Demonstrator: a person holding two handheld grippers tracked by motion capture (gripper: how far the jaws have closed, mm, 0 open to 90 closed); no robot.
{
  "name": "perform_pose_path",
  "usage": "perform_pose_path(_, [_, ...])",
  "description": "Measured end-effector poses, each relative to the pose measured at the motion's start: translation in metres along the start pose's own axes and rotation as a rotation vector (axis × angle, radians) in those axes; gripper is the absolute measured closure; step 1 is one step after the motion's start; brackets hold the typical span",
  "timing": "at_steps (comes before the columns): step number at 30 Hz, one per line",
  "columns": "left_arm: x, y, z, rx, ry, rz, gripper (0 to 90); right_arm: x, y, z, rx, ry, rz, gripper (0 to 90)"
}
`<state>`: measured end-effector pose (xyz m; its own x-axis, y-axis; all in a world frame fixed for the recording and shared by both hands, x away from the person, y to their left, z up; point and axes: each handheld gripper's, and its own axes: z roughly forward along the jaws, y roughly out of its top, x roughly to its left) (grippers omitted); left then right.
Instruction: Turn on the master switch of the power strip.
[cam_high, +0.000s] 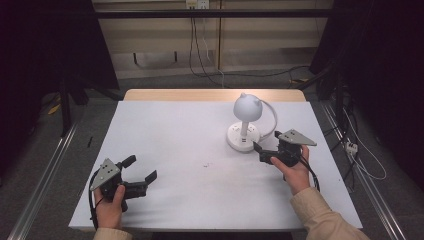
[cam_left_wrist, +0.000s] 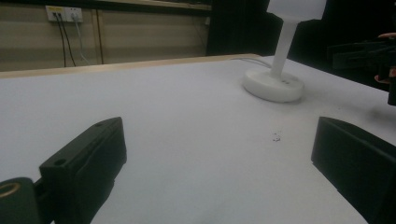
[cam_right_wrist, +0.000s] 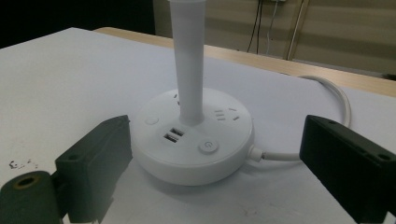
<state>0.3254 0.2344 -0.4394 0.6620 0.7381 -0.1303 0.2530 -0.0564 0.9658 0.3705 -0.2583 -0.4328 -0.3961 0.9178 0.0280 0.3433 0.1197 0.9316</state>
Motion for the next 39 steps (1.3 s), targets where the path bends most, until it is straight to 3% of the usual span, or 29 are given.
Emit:
perform_pose_path(14, [0.000,0.000,0.000,-0.004,0.000,-0.003,3.0,-0.005,0.002,0.006,0.008,-0.015,0.008,16.0])
perform_pose_path(39, [0.000,0.000,0.002,-0.007,-0.006,-0.006,3.0,-0.014,0.008,0.015,0.023,-0.012,0.001,47.9])
